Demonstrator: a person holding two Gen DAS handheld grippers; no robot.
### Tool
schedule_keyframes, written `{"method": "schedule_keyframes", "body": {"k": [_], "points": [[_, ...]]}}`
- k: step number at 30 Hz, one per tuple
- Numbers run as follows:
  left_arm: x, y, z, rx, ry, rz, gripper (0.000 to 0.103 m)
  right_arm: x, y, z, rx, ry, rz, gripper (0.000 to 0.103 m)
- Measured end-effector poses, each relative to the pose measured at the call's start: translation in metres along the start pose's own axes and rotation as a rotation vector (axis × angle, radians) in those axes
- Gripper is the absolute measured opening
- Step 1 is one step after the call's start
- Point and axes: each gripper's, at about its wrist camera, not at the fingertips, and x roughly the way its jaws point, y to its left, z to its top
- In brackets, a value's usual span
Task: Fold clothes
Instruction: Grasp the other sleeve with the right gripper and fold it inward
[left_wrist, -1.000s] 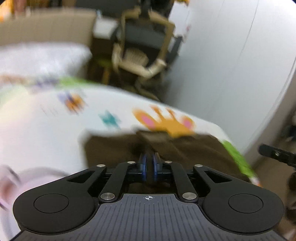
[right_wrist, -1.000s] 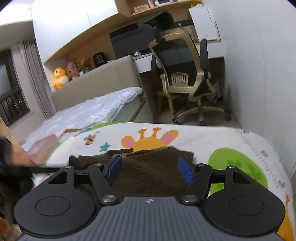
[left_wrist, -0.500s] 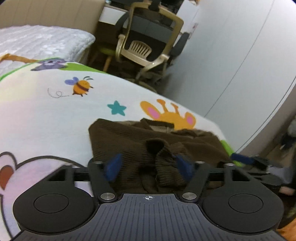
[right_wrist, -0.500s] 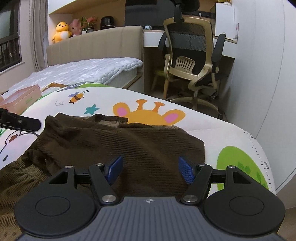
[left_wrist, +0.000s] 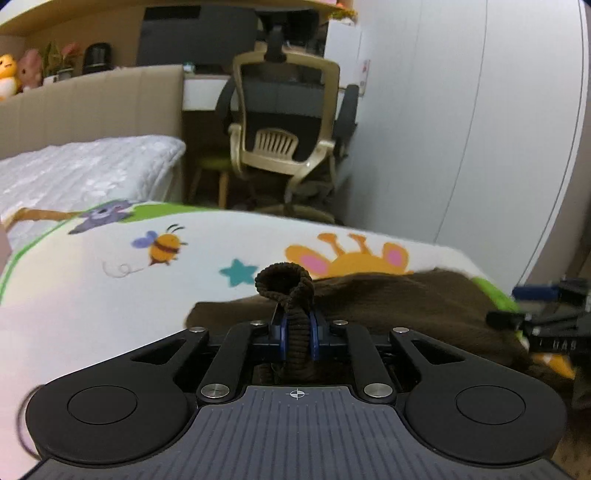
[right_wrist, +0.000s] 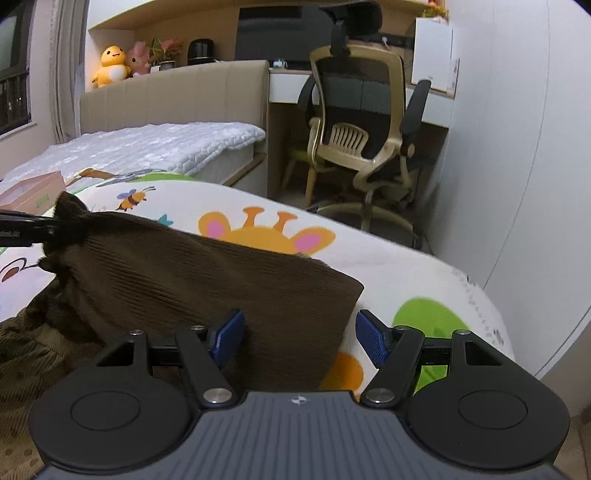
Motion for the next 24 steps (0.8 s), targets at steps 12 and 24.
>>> {"method": "schedule_keyframes", "body": {"k": [12,24], "points": [[-0.006,0.047,0.01,-0.061,0.071,-0.002,0.068,0.018,0.006,0.021,-0.138,0.034,-0.039,0.072],[0.052,0.033,0.005,0.028,0.176,0.045,0.076,0.083,-0.01,0.026,-0.01,0.164,-0.021,0.072]]}}
